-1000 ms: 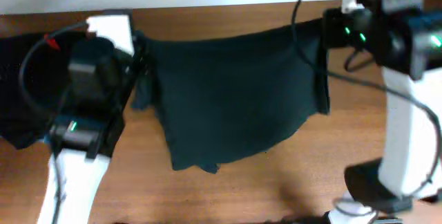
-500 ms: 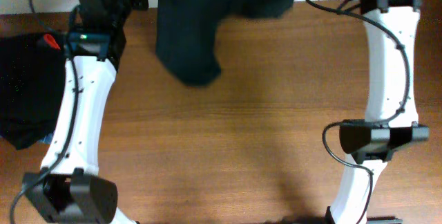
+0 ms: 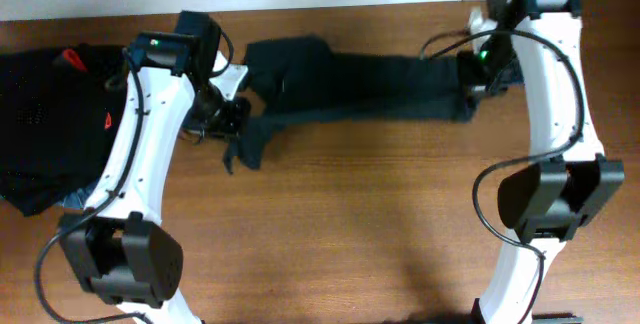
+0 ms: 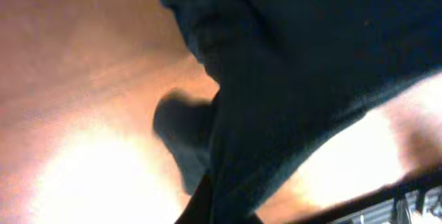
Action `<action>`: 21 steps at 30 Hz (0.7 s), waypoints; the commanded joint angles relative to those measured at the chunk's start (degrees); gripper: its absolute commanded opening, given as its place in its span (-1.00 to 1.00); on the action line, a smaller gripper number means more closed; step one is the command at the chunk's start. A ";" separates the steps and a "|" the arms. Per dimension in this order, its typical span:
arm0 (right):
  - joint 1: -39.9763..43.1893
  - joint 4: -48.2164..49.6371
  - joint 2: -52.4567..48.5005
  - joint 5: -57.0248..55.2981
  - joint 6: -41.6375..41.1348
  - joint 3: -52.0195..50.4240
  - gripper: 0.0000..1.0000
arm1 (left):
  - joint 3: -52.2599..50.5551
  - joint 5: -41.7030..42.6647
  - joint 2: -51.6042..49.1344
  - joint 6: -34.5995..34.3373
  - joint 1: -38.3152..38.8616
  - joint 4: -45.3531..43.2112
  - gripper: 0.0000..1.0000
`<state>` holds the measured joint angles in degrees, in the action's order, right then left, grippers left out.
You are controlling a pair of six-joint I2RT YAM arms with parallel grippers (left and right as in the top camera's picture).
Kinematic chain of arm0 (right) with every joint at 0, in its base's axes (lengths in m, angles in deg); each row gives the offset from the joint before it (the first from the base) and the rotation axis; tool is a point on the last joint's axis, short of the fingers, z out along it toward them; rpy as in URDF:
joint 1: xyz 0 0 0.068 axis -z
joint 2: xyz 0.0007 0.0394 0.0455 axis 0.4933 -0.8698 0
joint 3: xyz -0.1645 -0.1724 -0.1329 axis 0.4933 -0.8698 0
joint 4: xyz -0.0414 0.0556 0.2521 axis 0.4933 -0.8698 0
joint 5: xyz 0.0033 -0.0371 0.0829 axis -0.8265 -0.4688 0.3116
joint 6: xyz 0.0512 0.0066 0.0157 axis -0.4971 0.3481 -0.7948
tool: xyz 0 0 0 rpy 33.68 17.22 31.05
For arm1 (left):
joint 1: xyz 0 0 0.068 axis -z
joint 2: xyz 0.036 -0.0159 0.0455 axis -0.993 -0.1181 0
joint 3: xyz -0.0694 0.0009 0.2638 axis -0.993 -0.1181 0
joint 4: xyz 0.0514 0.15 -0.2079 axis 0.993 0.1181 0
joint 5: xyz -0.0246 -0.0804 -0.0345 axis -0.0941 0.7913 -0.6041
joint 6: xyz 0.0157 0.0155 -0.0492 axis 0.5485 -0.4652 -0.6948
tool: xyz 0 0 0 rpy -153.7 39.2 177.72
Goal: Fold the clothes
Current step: 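Pull the shirt corners outward with both grippers to flatten it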
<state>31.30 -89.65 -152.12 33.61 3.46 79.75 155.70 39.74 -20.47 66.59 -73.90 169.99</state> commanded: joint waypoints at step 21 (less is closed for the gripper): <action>0.59 -0.74 0.02 0.94 -0.74 -33.22 -0.58 | -25.11 5.29 -1.53 2.21 1.49 -4.76 -0.99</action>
<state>31.36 -90.55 -152.45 34.20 2.94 48.37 131.97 42.84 -21.59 67.83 -72.83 164.74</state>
